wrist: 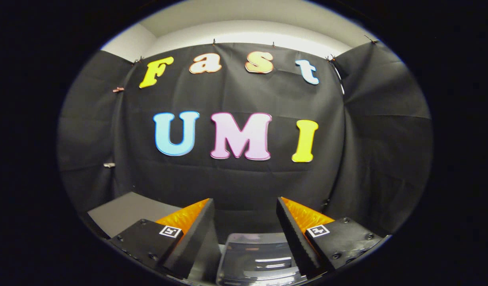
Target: Put the clothes into the washing machine and then close the washing machine lid.
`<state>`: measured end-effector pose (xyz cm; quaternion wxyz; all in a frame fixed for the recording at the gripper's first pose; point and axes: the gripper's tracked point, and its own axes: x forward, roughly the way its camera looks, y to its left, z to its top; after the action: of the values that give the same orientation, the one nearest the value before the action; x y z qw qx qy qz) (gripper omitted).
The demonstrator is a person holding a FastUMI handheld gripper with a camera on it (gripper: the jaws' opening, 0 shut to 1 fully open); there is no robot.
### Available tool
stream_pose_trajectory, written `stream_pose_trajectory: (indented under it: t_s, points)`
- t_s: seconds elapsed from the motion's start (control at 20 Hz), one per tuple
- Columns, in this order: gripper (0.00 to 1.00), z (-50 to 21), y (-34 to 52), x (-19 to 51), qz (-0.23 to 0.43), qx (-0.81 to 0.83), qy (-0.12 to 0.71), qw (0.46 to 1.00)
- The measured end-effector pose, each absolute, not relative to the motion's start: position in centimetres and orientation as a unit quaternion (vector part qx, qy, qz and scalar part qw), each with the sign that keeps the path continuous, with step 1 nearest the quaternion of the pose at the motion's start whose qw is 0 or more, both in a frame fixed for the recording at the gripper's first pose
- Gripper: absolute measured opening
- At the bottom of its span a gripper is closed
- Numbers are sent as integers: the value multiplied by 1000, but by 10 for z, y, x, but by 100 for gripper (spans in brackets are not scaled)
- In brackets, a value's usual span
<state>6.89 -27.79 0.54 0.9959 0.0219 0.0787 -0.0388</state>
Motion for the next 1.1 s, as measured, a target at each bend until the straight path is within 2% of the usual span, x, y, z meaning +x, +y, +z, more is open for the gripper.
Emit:
stream_pose_trajectory:
  t_s: [1.1]
  points:
    - [99,-15,-256,75,-29,29,101,994]
